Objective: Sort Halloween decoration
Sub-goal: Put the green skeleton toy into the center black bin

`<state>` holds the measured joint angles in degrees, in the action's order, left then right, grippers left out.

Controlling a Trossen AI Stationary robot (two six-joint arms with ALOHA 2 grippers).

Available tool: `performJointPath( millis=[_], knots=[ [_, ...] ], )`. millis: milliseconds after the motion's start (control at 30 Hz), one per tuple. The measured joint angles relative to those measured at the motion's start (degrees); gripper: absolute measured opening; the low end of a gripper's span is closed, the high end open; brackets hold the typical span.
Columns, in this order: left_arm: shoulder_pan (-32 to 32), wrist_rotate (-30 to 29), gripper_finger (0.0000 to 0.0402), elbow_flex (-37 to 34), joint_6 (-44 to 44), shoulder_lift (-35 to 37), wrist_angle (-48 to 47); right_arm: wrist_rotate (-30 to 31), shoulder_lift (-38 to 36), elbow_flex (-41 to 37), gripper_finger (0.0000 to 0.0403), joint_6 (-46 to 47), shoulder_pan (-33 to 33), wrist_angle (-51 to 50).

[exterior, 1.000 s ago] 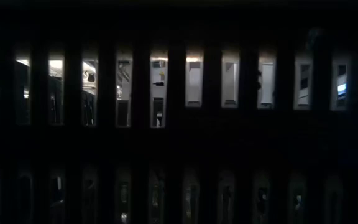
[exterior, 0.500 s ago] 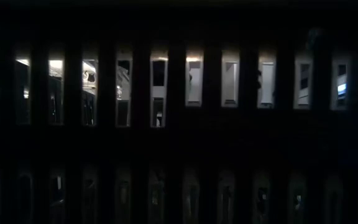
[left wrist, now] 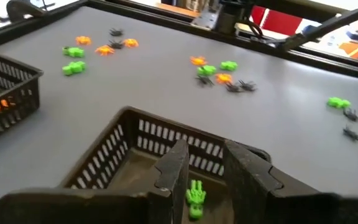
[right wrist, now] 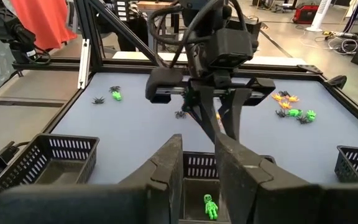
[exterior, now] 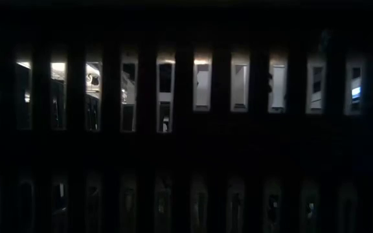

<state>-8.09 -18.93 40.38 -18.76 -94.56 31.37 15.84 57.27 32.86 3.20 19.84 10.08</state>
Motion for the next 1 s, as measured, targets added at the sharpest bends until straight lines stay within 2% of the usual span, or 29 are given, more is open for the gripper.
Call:
performJointPath(
  millis=[167,333,433,600,700,800,900,1000],
  knots=[
    [-0.55,0.01,0.0092,0.00,-0.04,0.00,-2.17,0.00,0.01,0.00,0.0092,0.00,0.00,0.01],
    [-0.62,0.99,0.0092,0.00,-1.69,0.99,-8.20,0.00,0.01,0.00,0.0092,0.00,0.01,0.00],
    [-0.61,5.44,0.0092,0.00,-3.91,5.12,-14.53,0.00,0.01,0.00,0.0092,0.00,0.00,0.00],
    [-2.37,11.72,0.0092,0.00,-9.19,16.61,-30.62,0.00,0.01,0.00,0.0092,-0.01,0.01,-0.05],
    [-5.40,12.01,0.0092,0.02,-13.68,24.18,-39.28,0.00,0.01,0.00,0.0092,-0.02,0.01,0.01],
    [-10.25,9.73,0.0091,0.02,-19.21,30.29,-45.39,0.00,0.01,0.00,0.0092,-0.02,0.00,0.20],
    [-16.24,6.53,0.0091,0.04,-25.72,33.49,-49.62,0.02,0.01,0.00,0.0092,-0.04,0.00,0.76],
    [-22.26,5.99,0.0091,0.04,-33.88,33.98,-52.71,0.02,0.01,0.00,0.0092,-0.04,0.00,1.38]
  ],
)
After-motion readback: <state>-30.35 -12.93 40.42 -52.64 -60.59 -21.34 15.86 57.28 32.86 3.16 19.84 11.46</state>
